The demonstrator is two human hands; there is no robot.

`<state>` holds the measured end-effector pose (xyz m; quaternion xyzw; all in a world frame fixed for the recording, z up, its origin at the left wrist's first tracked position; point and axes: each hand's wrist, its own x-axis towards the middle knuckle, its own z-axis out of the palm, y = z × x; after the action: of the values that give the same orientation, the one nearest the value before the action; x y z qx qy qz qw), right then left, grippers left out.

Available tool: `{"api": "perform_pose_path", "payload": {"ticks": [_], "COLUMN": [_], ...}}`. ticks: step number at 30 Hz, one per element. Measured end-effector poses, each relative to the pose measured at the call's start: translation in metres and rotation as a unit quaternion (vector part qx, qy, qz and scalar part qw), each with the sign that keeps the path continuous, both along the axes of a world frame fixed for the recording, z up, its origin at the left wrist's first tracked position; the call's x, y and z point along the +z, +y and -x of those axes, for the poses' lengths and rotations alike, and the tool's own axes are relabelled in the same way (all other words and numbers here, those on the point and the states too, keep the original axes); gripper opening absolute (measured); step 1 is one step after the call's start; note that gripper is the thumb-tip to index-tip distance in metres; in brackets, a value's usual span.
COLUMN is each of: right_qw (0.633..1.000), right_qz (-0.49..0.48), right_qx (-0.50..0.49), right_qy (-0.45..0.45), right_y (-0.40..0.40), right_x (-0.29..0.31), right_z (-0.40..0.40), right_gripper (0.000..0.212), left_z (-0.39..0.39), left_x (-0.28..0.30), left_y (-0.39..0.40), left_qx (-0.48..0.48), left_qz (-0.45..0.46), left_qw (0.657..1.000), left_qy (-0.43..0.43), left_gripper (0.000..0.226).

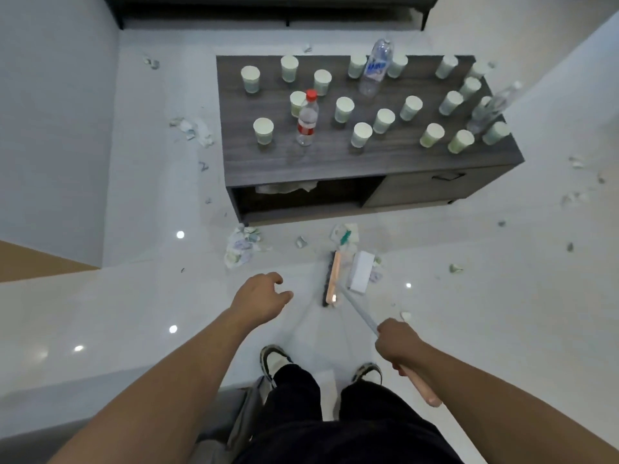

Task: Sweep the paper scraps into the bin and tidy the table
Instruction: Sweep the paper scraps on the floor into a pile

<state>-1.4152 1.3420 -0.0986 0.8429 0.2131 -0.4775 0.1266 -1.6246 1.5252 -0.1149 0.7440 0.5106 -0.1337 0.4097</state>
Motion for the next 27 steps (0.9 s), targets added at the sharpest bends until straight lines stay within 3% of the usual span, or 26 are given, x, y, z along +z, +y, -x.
{"api": "perform_pose_path", "payload": {"ticks": [5, 8, 13, 18, 27], "right_qw": [0.997, 0.992, 0.981, 0.97, 0.963], "right_qz": [-0.045, -0.074, -0.103, -0.103, -0.085], "right_qx": [0.017, 0.022, 0.02, -0.104, -0.203], "right_qy": [0.057, 0.097, 0.165, 0.193, 0.158], "right_y": [0.041, 0.083, 0.159, 0.204, 0.143], "right_x": [0.006, 0.006, -0.013, -0.053, -0.065], "right_z": [0.036, 0.065, 0.112, 0.13, 0.039], "right_gripper": [0.053, 0.057, 0.043, 0.036, 0.028], "left_z": [0.027, 0.054, 0.1, 0.142, 0.092], "left_x": [0.008, 0.011, 0.012, 0.004, -0.01], "left_y": [0.01, 0.017, 0.021, 0.008, 0.028], "left_qx": [0.036, 0.075, 0.139, 0.14, 0.104], "left_qz": [-0.013, -0.027, -0.056, -0.058, -0.03], "left_qw": [0.999, 0.997, 0.989, 0.987, 0.993], "left_qy": [-0.008, -0.008, 0.001, 0.043, 0.046], "left_gripper": [0.052, 0.05, 0.047, 0.046, 0.046]}}
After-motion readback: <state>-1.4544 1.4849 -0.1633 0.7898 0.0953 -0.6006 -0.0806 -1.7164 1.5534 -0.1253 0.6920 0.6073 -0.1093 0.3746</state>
